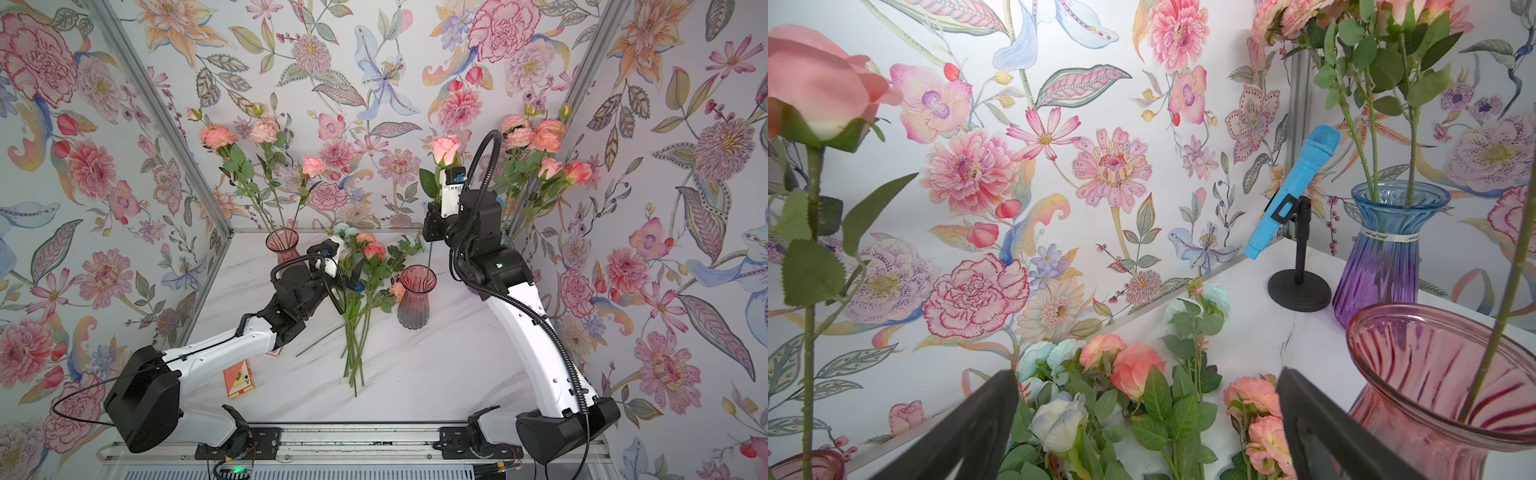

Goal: Place the pink flowers into the vase
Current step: Place the flower in the vase.

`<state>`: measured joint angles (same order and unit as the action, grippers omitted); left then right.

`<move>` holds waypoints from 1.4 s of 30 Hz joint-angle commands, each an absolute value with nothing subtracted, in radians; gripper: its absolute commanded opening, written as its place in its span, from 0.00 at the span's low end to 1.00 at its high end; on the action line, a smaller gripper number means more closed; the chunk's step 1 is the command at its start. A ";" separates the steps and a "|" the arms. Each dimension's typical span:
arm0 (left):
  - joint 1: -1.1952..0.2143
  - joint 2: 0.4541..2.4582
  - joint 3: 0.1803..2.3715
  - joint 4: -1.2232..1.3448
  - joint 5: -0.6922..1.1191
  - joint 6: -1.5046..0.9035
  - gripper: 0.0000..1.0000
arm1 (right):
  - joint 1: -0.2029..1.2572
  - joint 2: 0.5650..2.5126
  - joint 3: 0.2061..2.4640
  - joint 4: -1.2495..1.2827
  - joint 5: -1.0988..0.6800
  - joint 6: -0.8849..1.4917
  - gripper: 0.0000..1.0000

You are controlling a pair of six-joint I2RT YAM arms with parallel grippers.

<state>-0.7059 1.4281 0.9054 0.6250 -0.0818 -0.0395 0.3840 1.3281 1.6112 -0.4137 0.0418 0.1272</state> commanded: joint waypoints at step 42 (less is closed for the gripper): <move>-0.701 1.401 0.842 0.686 0.020 -0.058 1.00 | 0.317 1.333 1.329 -0.296 -0.052 0.309 0.28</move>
